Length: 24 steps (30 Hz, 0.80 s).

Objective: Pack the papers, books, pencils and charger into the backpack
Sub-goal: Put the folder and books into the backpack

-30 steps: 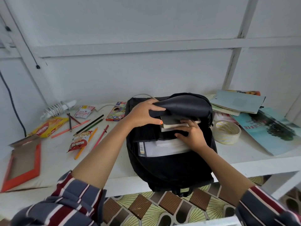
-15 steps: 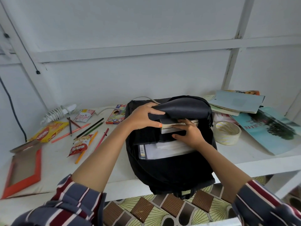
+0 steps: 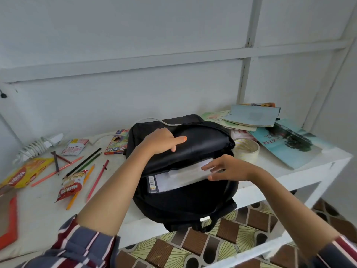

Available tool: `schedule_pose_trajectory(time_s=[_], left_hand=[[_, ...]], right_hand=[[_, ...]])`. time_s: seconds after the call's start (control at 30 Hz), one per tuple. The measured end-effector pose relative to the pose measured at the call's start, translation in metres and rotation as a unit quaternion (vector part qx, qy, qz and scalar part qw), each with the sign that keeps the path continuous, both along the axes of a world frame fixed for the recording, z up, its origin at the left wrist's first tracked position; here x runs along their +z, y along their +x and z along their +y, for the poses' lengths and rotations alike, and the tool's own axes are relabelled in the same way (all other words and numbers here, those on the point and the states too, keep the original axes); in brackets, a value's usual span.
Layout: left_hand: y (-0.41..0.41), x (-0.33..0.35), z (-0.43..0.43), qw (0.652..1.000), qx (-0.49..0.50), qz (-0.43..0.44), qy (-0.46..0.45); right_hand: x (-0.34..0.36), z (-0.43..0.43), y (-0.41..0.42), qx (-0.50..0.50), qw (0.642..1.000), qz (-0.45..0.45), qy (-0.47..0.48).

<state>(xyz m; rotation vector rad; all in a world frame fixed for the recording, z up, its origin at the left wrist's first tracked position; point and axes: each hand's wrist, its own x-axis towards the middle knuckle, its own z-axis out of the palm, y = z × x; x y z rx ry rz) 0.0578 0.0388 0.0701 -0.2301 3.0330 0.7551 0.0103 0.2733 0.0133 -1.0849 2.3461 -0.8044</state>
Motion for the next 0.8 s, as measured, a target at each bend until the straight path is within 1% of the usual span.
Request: schedule_pose_trajectory(time_s=[0.03,0.07,0.13,0.17,0.23,0.33,0.43,0.5,0.6,0.67,0.8], left_hand=[[-0.004,0.004,0.006,0.998,0.017,0.051,-0.025],[-0.008,0.007,0.014,0.994,0.033,0.104,-0.029],[-0.018,0.014,0.030,0.980,0.040,0.193,0.015],[-0.024,0.017,0.038,0.974,0.026,0.223,0.044],[-0.040,0.023,0.053,0.965,-0.018,0.244,0.091],[-0.069,0.036,0.077,0.963,-0.081,0.220,0.130],[-0.108,0.045,0.100,0.965,-0.127,0.178,0.143],[-0.139,0.046,0.114,0.970,-0.148,0.148,0.126],[-0.186,0.042,0.134,0.970,-0.182,0.103,0.121],[-0.215,0.038,0.147,0.969,-0.190,0.085,0.133],[-0.270,0.020,0.164,0.973,-0.162,0.044,0.156]], right_hand=[[0.006,0.007,0.002,0.005,1.000,-0.020,-0.002],[0.013,0.015,0.004,0.005,0.999,-0.034,-0.008],[0.026,0.033,0.005,-0.008,0.997,-0.063,-0.049],[0.033,0.044,0.005,-0.022,0.994,-0.075,-0.082],[0.047,0.065,0.000,-0.069,0.984,-0.076,-0.149],[0.060,0.096,-0.019,-0.168,0.959,-0.038,-0.224],[0.062,0.125,-0.053,-0.263,0.934,0.006,-0.241],[0.058,0.144,-0.083,-0.309,0.919,0.030,-0.243],[0.049,0.169,-0.131,-0.353,0.901,0.084,-0.236],[0.043,0.180,-0.165,-0.373,0.892,0.099,-0.237],[0.036,0.192,-0.226,-0.373,0.901,0.132,-0.178]])
